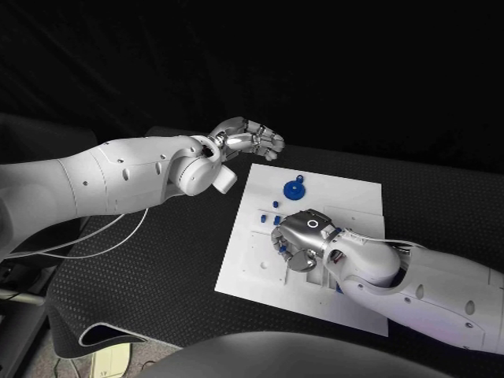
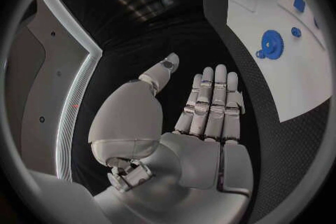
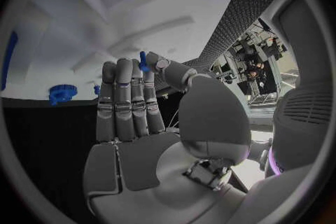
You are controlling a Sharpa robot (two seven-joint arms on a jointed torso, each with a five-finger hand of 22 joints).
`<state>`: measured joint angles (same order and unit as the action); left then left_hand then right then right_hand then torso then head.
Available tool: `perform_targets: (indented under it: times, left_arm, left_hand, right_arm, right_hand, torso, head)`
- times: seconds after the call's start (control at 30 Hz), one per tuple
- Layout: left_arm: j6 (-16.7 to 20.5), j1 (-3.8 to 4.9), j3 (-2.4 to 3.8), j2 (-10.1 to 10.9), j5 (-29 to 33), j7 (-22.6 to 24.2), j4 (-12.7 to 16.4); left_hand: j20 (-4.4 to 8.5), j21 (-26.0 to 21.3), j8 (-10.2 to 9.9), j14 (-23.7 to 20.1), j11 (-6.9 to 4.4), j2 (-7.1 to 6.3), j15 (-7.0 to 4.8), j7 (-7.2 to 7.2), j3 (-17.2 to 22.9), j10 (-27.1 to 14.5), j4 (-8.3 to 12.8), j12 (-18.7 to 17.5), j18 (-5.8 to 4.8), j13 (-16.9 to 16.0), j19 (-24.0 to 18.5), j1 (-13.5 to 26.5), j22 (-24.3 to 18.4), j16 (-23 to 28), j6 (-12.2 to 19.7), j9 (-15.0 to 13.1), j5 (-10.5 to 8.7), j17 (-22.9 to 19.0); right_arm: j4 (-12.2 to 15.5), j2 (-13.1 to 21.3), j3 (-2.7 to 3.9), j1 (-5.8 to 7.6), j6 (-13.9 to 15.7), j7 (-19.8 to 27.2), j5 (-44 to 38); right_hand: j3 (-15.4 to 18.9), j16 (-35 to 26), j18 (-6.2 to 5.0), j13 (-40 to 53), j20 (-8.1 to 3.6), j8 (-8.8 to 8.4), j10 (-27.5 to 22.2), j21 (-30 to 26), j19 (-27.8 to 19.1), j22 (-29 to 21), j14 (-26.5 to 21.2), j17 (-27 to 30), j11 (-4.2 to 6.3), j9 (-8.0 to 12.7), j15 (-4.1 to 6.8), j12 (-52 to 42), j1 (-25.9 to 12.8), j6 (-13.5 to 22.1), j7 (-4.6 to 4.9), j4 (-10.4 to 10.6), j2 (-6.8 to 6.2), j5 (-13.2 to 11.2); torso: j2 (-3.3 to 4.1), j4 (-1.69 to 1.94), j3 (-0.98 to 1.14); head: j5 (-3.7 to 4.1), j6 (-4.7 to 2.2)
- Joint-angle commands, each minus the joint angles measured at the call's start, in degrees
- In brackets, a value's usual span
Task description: Assemble the parts on the task board
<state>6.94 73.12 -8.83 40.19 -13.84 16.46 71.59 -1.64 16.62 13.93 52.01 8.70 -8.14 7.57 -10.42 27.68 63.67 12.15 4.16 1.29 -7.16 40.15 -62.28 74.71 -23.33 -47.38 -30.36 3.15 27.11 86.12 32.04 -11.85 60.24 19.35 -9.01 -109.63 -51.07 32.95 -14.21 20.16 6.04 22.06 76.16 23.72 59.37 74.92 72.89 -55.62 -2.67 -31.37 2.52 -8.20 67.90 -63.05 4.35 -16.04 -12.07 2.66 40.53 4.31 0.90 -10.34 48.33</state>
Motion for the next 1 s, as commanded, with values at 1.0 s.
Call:
perform_targets:
  times: [1.0]
  left_arm:
    - [-0.88,0.05,0.03,-0.11,0.32,0.42,0.09]
  left_hand:
    - [-0.05,-0.53,0.29,0.16,0.04,-0.11,-0.14,-0.22,0.09,0.36,-0.37,-0.03,0.55,0.17,0.4,-0.5,0.14,0.1,0.21,0.14,0.14,0.15]
  right_arm:
    - [-0.39,-0.4,-0.02,-0.03,-1.64,0.68,-0.02]
  right_hand:
    - [-0.23,-0.31,-0.79,0.29,0.14,-0.34,0.16,0.33,0.31,1.16,0.14,-0.21,-0.05,-0.19,0.33,-0.1,0.21,-0.21,0.1,-0.18,0.23,0.31]
  torso:
    - [-0.01,-0.03,0.04]
  head:
    - [-0.29,0.68]
